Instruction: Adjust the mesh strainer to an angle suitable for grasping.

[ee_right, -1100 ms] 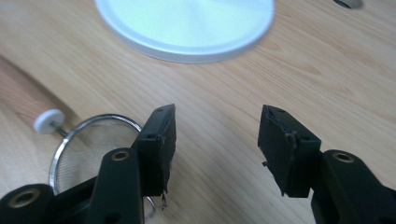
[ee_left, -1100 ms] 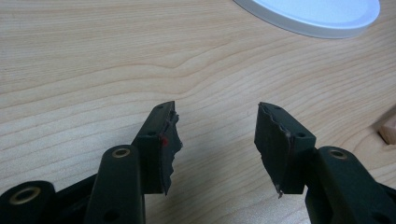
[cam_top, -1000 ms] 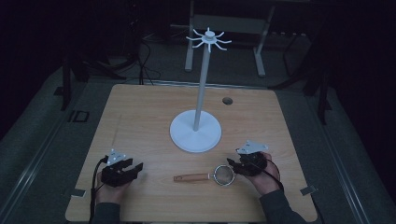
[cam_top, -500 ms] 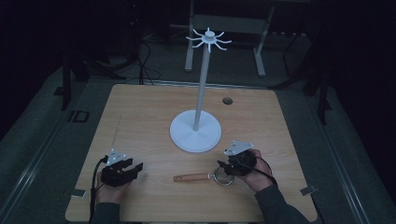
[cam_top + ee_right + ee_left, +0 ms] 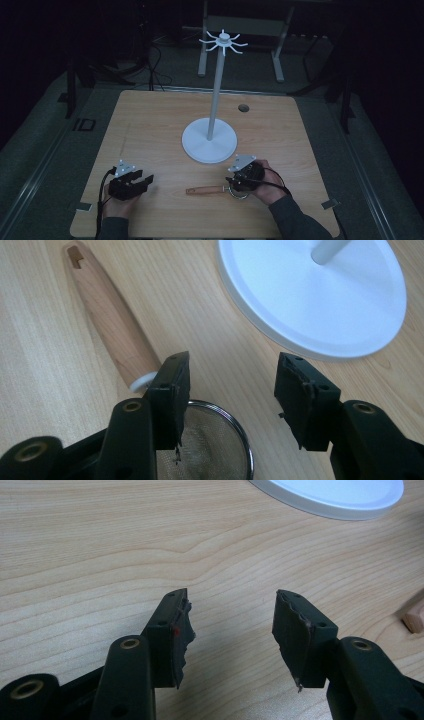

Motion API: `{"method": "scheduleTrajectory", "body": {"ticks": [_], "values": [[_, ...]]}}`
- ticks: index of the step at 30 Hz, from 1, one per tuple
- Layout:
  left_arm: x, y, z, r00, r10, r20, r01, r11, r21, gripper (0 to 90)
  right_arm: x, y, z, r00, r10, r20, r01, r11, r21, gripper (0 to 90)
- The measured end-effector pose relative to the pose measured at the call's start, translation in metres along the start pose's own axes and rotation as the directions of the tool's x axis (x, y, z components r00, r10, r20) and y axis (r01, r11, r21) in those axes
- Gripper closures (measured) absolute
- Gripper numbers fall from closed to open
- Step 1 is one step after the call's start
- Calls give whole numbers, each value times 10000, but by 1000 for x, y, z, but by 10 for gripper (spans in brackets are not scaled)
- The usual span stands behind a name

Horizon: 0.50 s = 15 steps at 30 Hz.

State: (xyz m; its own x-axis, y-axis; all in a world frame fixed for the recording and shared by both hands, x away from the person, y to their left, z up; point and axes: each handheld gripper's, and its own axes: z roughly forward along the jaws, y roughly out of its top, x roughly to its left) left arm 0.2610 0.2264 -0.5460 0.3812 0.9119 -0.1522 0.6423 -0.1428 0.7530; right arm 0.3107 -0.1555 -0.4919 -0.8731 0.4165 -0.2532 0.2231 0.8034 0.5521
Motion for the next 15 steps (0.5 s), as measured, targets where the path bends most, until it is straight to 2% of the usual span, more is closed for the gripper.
{"method": "scheduleTrajectory", "body": {"ticks": [15], "values": [[0, 0, 1, 10000, -13, -1, 13, 10000, 55, 484, 16, 15, 10, 9950, -766, -636, 778, 9968, 167, 478]]}}
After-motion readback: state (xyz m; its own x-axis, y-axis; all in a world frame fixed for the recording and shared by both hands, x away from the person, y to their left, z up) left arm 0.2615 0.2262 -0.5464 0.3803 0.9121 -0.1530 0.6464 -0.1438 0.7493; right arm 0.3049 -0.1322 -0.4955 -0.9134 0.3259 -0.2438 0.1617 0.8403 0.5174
